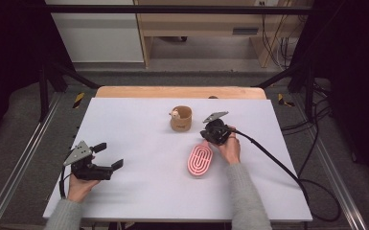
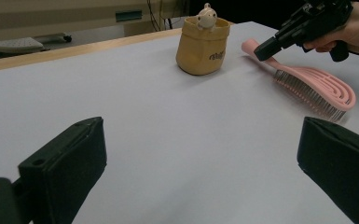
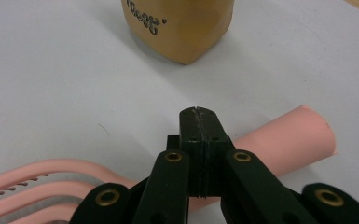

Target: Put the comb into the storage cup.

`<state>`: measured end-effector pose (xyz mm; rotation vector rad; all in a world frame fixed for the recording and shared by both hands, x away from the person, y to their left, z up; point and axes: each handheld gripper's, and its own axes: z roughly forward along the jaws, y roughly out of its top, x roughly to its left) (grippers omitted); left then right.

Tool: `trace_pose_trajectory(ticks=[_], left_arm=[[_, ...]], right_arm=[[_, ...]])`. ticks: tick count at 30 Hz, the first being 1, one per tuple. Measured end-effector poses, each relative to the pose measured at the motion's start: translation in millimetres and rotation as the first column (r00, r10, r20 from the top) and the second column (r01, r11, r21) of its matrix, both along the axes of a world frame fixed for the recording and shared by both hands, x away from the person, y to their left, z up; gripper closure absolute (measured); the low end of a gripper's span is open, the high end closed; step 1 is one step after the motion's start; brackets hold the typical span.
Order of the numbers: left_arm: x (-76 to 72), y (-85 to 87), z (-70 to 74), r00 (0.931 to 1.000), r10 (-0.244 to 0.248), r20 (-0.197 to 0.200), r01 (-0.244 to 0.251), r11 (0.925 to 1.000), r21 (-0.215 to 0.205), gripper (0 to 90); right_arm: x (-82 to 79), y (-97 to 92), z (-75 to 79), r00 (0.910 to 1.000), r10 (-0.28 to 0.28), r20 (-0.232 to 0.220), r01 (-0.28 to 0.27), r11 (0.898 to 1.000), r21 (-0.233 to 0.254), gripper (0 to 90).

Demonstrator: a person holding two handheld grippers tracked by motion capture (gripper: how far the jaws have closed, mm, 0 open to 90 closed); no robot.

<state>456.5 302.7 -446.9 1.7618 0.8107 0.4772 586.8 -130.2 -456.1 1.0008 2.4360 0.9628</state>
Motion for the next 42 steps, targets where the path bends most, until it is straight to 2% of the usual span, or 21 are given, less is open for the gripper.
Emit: trace_pose_trajectory(ticks=[14, 27, 42], left_arm=[[0.0, -0.2, -0.1, 1.0, 0.0, 0.001, 0.0, 1.0, 0.004, 1.1], [-0.1, -1.0, -0.1, 1.0, 0.0, 0.001, 0.0, 1.0, 0.007, 1.1], [-0.2, -1.1, -0.2, 1.0, 0.001, 0.001, -0.001, 1.0, 0.008, 1.1]], right_arm=[[-0.4, -2.3, 2.1, 0.9999, -0.016, -0.004, 0.015, 1.0, -0.023, 90.0], [-4.8, -15.5, -0.2, 0.999, -0.043, -0.016, 0.042, 0.999, -0.035, 90.0], [-11.5, -28.9, -0.9, 0.9981, -0.059, -0.017, 0.059, 0.998, -0.02, 90.0]])
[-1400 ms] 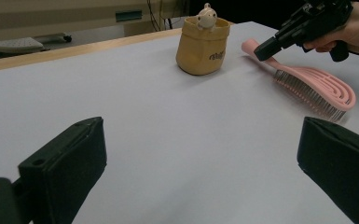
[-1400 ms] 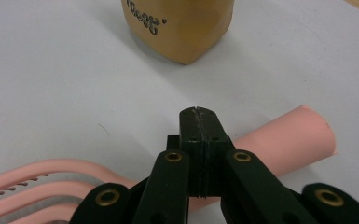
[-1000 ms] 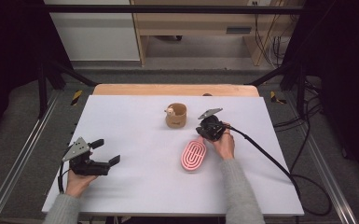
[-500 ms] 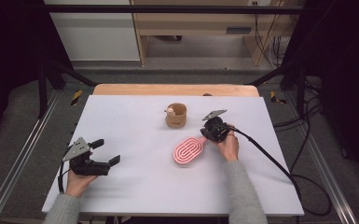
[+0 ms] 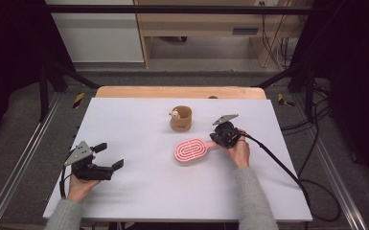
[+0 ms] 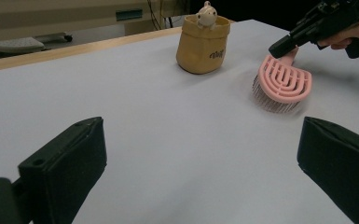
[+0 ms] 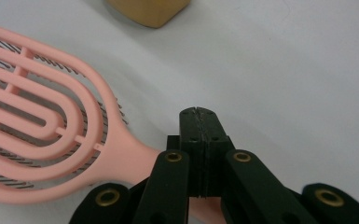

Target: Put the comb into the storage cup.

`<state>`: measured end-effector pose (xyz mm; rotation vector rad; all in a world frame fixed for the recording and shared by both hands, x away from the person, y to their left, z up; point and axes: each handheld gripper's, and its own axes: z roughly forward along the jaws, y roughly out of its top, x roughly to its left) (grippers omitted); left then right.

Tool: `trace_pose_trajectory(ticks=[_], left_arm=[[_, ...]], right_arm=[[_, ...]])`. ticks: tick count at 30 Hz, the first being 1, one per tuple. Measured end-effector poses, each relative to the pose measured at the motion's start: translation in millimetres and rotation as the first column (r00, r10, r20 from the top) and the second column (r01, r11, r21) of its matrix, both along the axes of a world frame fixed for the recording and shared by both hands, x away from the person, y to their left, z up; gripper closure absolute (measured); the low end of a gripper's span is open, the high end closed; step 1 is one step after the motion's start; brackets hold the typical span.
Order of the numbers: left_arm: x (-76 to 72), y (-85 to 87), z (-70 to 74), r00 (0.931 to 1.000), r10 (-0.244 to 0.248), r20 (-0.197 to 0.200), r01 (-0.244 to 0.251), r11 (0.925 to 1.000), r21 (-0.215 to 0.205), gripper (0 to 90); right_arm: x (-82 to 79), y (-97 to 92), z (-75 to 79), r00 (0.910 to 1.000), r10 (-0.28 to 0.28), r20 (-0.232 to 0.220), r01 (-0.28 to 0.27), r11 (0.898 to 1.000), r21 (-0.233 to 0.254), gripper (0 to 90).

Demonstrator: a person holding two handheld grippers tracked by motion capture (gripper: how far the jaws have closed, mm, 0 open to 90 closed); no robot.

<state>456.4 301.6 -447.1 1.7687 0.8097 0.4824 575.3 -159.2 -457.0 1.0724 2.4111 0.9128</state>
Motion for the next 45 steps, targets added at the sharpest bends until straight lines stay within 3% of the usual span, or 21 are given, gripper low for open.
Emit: trace_pose_trajectory(ticks=[26, 45], left_arm=[[0.2, -0.6, -0.4, 1.0, -0.001, -0.002, 0.001, 1.0, 0.005, 1.1], [0.4, -1.1, -0.6, 1.0, -0.002, -0.002, 0.002, 1.0, 0.009, 1.2]], right_arm=[[-17.2, -13.0, -1.7, 1.0, 0.004, 0.001, -0.004, 1.0, -0.004, 90.0], [-30.0, -17.5, -3.8, 0.9999, 0.015, -0.001, -0.015, 1.0, 0.025, 90.0]])
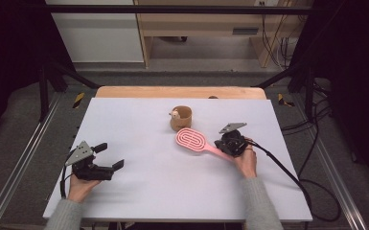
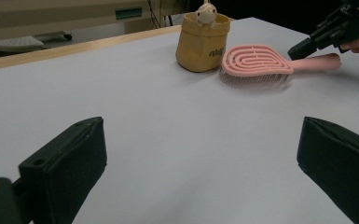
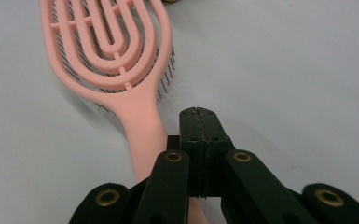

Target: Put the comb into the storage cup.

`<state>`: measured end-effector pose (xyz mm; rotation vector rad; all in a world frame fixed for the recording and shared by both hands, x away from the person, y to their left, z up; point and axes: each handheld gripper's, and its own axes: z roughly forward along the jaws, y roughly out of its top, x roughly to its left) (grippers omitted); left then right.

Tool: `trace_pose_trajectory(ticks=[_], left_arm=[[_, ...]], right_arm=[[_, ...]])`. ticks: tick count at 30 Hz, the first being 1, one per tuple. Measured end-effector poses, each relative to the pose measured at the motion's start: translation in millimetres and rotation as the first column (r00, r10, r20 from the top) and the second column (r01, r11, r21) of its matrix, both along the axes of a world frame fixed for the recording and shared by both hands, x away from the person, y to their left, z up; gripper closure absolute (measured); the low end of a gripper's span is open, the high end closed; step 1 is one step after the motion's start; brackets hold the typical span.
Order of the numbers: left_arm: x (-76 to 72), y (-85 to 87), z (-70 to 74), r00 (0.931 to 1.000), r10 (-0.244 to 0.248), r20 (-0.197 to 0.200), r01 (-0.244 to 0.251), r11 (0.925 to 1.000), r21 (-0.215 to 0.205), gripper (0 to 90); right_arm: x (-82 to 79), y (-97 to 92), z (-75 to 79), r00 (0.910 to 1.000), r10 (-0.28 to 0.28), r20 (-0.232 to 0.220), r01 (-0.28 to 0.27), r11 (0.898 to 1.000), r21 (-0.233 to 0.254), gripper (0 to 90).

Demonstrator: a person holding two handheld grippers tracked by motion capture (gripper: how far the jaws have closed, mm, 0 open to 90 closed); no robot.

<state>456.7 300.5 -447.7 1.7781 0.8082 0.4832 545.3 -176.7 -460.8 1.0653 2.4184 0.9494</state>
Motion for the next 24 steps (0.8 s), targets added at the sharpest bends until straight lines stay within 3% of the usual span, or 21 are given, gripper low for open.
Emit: trace_pose_trajectory(ticks=[24], left_arm=[[-0.2, -0.6, 0.1, 1.0, 0.001, 0.002, -0.001, 1.0, 0.002, 1.2]], right_arm=[[-12.1, -1.5, -4.8, 1.0, 0.007, -0.003, -0.007, 1.0, 0.017, 90.0]])
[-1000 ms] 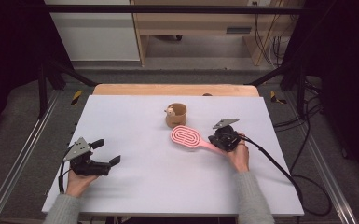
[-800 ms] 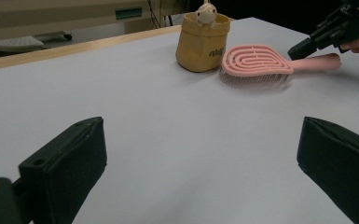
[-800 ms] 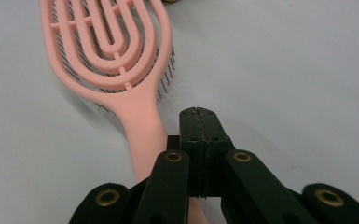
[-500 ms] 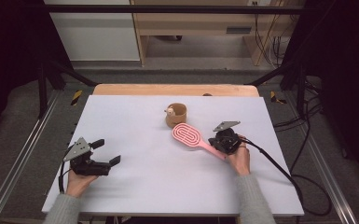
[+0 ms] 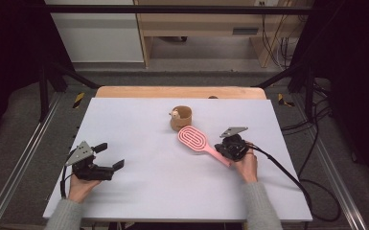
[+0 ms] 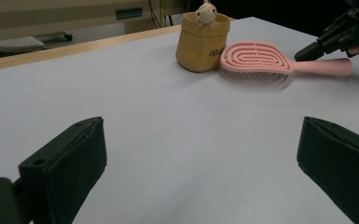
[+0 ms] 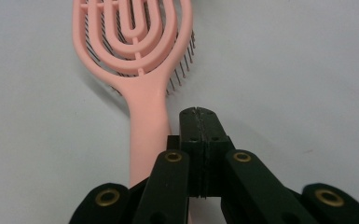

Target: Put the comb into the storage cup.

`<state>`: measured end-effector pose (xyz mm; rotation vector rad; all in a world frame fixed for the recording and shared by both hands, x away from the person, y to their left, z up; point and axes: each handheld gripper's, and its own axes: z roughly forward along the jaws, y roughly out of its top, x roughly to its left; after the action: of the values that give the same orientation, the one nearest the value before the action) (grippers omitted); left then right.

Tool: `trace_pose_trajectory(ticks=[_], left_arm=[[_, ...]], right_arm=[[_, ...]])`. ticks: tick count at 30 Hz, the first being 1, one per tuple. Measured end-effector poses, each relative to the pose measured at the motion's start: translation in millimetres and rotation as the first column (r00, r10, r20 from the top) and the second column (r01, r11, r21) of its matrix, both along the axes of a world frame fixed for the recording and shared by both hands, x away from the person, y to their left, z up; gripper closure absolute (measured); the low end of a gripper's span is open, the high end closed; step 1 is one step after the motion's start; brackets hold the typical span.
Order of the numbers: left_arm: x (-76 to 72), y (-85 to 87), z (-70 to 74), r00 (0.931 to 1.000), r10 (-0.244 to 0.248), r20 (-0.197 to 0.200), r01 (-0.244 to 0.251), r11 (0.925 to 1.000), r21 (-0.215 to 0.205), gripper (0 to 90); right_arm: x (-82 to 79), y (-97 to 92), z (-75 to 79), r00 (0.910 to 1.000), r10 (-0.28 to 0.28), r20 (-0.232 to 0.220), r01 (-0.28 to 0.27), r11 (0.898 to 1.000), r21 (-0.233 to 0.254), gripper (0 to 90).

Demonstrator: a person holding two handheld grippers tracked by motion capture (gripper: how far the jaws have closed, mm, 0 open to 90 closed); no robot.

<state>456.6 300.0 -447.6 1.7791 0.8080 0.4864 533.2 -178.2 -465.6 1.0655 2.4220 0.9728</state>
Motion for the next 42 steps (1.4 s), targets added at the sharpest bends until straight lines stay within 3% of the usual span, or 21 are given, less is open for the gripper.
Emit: trace_pose_trajectory(ticks=[5, 10, 16, 20, 25, 32, 42], left_arm=[[0.1, -0.1, -0.1, 1.0, -0.001, -0.001, 0.001, 1.0, 0.001, 1.2], [0.1, -0.2, -0.1, 1.0, -0.002, -0.001, 0.002, 1.0, 0.001, 1.2], [0.1, -0.2, -0.1, 1.0, -0.001, -0.001, 0.001, 1.0, 0.001, 1.2], [0.2, -0.4, -0.3, 1.0, -0.001, -0.002, 0.001, 1.0, 0.002, 1.2], [0.2, -0.7, -0.3, 1.0, -0.001, -0.002, 0.001, 1.0, 0.003, 1.2], [0.5, -0.9, -0.8, 1.0, 0.0, -0.004, 0.0, 1.0, 0.005, 1.2], [0.4, -0.9, -0.8, 1.0, 0.0, -0.005, 0.0, 1.0, 0.005, 1.2]], right_arm=[[-0.8, -3.0, -0.8, 1.0, -0.008, 0.002, 0.008, 1.0, 0.011, 89.9], [1.6, -6.5, 4.0, 0.9994, -0.014, 0.032, 0.013, 1.0, 0.026, 84.5], [3.0, -14.3, 17.1, 0.9972, -0.025, 0.07, 0.019, 0.996, 0.089, 60.3], [0.7, -16.9, 24.2, 0.9954, -0.016, 0.094, 0.007, 0.995, 0.096, 44.3], [-1.8, -19.2, 31.0, 0.9926, -0.026, 0.119, 0.009, 0.99, 0.139, 23.5], [-5.1, -18.4, 39.6, 0.99, -0.038, 0.136, 0.016, 0.987, 0.16, 6.2], [-5.7, -11.2, 48.8, 0.9909, -0.01, 0.134, -0.013, 0.985, 0.172, 0.6]])
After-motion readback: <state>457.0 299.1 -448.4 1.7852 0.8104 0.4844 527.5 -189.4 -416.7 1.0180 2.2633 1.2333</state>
